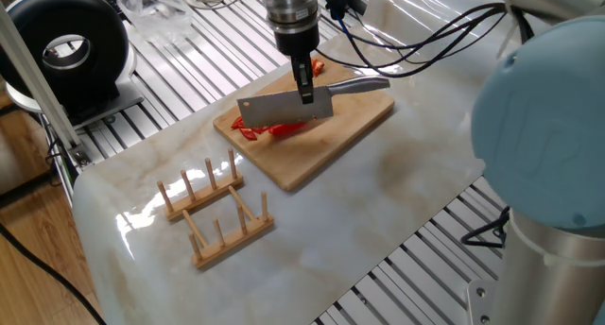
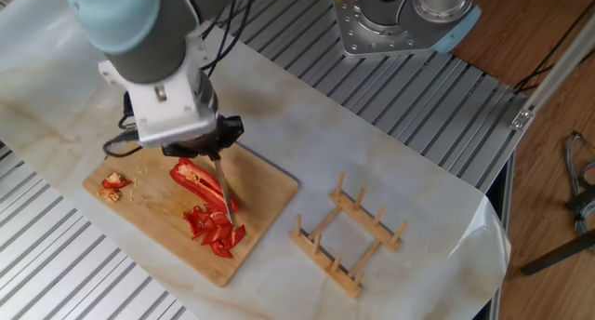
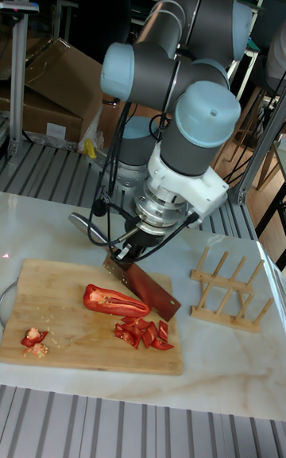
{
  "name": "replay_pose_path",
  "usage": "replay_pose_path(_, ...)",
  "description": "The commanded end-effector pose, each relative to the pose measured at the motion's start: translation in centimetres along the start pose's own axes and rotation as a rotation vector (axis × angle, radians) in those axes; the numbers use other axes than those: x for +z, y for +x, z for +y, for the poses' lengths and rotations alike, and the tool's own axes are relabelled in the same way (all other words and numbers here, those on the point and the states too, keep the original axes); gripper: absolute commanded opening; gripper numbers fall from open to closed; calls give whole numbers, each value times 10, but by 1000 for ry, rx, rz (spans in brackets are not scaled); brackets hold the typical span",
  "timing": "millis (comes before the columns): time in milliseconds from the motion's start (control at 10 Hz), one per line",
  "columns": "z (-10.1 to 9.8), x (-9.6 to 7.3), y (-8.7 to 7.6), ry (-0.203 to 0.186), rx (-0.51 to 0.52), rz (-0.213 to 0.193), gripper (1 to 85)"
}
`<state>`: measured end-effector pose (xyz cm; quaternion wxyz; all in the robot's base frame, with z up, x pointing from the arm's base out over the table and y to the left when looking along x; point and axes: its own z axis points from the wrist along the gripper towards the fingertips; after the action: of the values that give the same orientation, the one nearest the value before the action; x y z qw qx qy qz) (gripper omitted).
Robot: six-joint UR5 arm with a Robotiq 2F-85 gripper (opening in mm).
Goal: Chop the chili peppers
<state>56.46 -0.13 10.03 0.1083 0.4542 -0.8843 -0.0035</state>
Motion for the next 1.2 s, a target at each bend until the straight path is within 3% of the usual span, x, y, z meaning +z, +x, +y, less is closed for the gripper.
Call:
replay_pose_path(0, 1, 2, 5, 8, 3, 47, 13)
replay_pose_path(500, 0, -6, 12, 21, -2, 80, 13)
replay_pose_path(800, -16, -9, 20, 90, -41, 123, 13)
replay_pose_path(900, -8, -9, 17, 60, -23, 106, 13)
replay_pose_path(1100, 19, -8, 0, -51, 24, 32, 13)
